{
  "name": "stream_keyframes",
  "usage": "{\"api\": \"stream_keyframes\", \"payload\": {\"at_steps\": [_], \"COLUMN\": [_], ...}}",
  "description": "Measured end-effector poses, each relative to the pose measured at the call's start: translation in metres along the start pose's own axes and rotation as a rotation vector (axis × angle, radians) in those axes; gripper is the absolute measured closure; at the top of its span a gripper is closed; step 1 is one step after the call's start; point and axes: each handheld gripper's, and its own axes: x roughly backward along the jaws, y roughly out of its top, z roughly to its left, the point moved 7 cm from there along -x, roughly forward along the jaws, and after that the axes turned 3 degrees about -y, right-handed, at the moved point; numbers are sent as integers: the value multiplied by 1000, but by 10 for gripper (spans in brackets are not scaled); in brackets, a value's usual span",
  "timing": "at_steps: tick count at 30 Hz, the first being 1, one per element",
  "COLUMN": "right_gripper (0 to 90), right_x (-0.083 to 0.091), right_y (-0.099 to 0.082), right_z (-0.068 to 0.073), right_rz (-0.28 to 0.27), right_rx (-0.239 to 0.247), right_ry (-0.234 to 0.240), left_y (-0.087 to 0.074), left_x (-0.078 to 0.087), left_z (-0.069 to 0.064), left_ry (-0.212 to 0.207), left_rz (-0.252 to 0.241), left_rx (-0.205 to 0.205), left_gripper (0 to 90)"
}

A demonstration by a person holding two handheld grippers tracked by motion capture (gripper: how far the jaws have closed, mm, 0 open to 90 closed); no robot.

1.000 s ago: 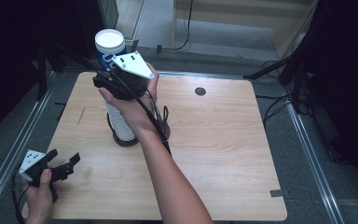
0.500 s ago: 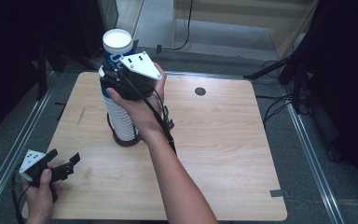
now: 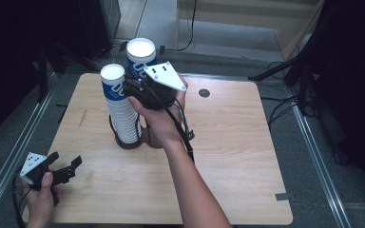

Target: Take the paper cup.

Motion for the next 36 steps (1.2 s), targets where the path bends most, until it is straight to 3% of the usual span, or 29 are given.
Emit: {"api": "stream_keyframes", "payload": {"at_steps": [8,36], "right_gripper": [220,220], "right_x": [17,62], "right_y": [-13,-69], "right_z": [-20,-72], "right_rz": [3,61], "right_rx": [32,27], "right_ry": [-37,-111], "left_y": [0,0], "left_x": [0,0], "left_z": [0,-1], "left_ry": [2,12], "left_rz": [-3,1], "left_rx": [-6,-15], "left_gripper": [67,67]}}
